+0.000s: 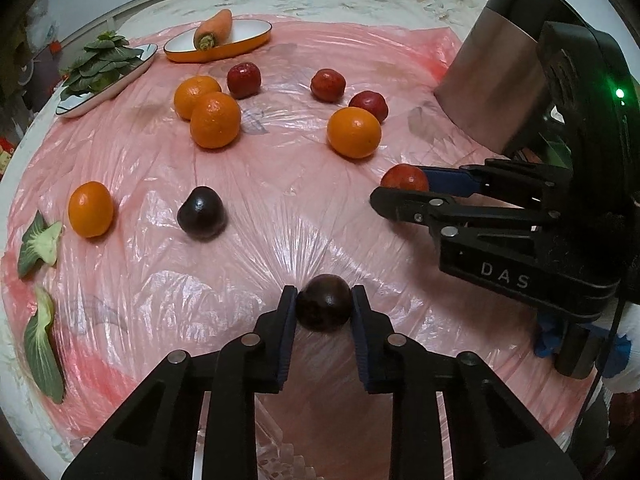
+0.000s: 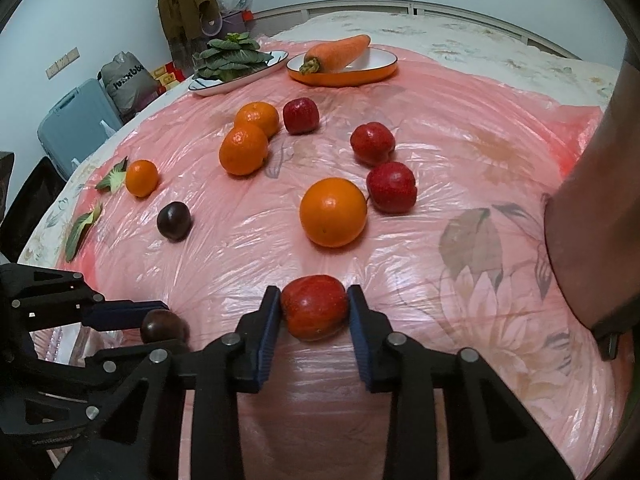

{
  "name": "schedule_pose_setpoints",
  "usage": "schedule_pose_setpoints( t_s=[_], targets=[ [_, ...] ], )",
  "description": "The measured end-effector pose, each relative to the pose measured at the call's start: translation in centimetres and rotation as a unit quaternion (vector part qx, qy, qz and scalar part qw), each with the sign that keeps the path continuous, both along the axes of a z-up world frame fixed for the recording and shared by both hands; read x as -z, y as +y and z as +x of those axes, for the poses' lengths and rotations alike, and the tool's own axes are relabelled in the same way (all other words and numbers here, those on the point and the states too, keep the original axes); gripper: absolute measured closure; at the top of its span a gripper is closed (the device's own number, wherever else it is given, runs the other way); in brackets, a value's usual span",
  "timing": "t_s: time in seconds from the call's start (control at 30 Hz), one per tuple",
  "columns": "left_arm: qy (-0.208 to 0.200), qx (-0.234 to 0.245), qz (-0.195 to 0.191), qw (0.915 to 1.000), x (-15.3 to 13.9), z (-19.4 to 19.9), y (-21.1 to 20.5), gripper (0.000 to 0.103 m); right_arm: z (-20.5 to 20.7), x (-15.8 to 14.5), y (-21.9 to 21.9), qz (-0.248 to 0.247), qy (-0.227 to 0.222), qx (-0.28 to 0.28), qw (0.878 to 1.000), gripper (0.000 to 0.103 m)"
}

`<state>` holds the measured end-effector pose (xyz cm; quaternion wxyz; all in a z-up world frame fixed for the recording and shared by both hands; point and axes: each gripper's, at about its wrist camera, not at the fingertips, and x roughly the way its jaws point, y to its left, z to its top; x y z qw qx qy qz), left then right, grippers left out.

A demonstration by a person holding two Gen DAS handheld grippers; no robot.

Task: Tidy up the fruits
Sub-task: 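Grasp the dark plum with the left tool while the right tool grasps a red apple, then carry both fruits to the green tray and open both tools to release them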

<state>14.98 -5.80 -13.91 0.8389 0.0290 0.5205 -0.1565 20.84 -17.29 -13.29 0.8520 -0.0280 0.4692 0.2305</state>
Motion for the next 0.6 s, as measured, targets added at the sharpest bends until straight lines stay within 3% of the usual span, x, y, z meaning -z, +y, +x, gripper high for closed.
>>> schedule_pose_setpoints(
  t_s=[0.33, 0.6],
  targets=[
    [-0.009, -0.018, -0.018, 0.9996, -1.3, -1.0, 0.5, 0.081, -2.0, -1.6, -1.2, 0.018, -0.012, 0.016, 1.0, 0.091],
    [-0.017, -0.026, -0.021, 0.9993, -3.2, -2.7, 0.2, 0.081, -6.2, -3.9, -4.3, 0.05, -0.027, 0.039, 0.998, 0.091]
  ],
)
